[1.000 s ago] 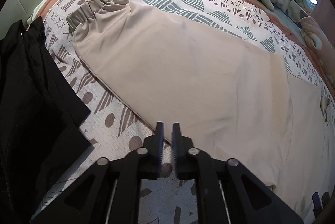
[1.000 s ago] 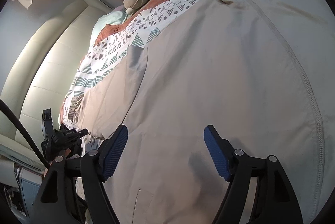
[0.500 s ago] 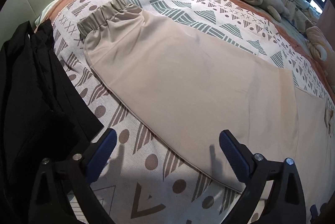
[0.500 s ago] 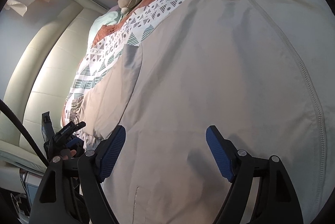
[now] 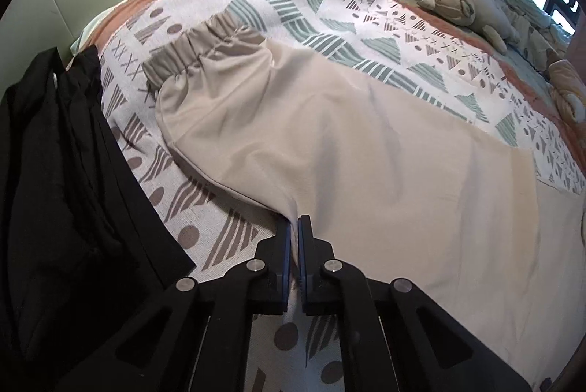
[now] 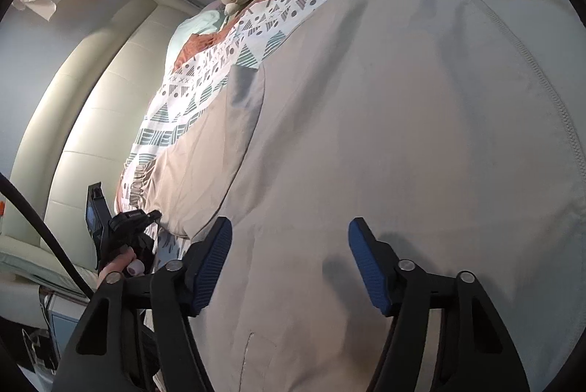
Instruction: Fold large clothes
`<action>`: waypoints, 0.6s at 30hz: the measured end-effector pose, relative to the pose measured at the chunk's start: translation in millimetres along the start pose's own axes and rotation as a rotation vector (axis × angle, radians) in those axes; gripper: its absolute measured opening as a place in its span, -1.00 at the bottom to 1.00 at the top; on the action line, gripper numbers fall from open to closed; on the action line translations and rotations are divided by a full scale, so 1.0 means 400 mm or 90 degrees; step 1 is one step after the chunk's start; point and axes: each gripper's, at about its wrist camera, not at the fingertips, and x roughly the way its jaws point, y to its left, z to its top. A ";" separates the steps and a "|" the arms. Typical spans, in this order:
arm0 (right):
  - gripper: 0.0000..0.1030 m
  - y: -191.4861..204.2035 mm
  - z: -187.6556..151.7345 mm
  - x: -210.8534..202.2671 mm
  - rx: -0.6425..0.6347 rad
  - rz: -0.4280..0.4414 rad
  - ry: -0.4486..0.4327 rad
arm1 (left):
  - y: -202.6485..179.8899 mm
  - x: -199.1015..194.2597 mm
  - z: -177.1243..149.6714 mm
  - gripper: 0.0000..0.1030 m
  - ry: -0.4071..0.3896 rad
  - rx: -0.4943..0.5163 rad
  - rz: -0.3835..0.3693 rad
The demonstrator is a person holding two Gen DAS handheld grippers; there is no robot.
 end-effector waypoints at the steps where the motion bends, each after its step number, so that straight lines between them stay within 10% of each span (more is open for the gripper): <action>1: -0.02 0.005 0.002 0.014 -0.007 0.004 0.007 | -0.006 -0.024 0.007 -0.89 -0.012 0.007 -0.012; 18: -0.86 0.092 0.005 0.254 0.017 0.136 0.115 | -0.127 -0.406 0.058 -0.90 -0.111 0.116 -0.216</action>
